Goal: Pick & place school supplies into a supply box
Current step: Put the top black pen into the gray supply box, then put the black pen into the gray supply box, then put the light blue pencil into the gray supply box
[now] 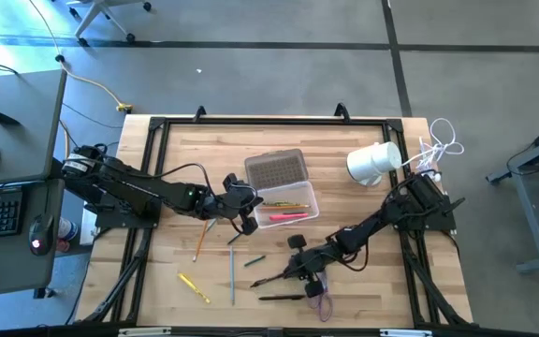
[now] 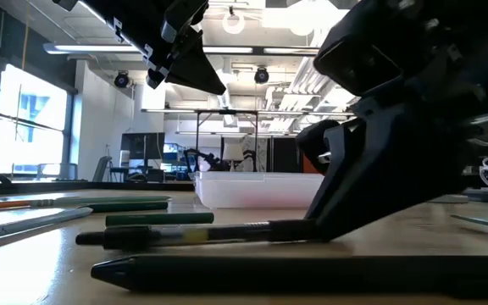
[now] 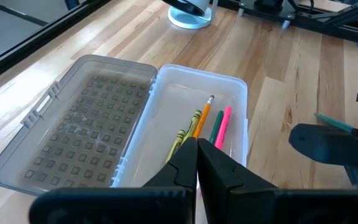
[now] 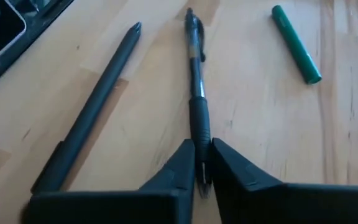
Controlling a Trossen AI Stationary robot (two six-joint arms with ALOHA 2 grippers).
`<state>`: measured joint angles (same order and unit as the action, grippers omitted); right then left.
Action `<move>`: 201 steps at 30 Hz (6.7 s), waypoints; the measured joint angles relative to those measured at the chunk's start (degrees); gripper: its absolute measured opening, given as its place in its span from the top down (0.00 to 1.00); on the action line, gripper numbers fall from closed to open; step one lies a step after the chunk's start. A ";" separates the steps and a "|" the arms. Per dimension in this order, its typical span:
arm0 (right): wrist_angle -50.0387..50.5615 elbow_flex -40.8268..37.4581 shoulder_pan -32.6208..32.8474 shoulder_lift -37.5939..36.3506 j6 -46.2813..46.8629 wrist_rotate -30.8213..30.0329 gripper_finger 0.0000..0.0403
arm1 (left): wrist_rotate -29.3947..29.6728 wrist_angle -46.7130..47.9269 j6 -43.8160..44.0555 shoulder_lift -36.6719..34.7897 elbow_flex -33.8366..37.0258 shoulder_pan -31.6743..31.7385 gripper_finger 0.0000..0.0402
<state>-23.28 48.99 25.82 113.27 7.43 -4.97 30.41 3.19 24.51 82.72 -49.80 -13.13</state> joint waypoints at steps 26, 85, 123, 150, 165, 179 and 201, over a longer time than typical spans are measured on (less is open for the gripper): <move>42.15 -0.07 -16.85 -24.12 -4.93 -16.27 0.95 | -0.92 0.36 0.00 0.02 0.00 0.00 0.88; 4.97 3.78 12.37 -0.64 1.50 -4.77 0.54 | -0.85 -0.05 0.00 0.02 -0.02 0.00 0.88; 6.61 3.61 1.11 -0.59 1.47 -4.75 0.98 | -1.07 -0.01 0.02 0.02 -0.02 0.00 0.88; 41.13 2.05 -18.97 -20.81 -6.00 -7.70 0.98 | -1.38 -0.03 0.02 0.00 -0.02 0.00 0.88; 32.47 1.86 -17.30 -18.71 -13.72 -13.10 0.67 | -1.38 0.04 0.00 0.00 -0.02 0.00 0.88; 29.59 1.97 -1.25 -21.48 -12.42 1.13 0.65 | -1.40 0.41 0.01 0.00 -0.02 0.00 0.88; 24.77 1.94 9.99 -20.70 1.57 -19.35 0.65 | -4.24 3.40 -0.66 0.00 -0.02 0.03 0.88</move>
<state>1.49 50.94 35.81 92.58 9.00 -24.31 26.17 6.59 23.86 82.72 -49.82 -13.09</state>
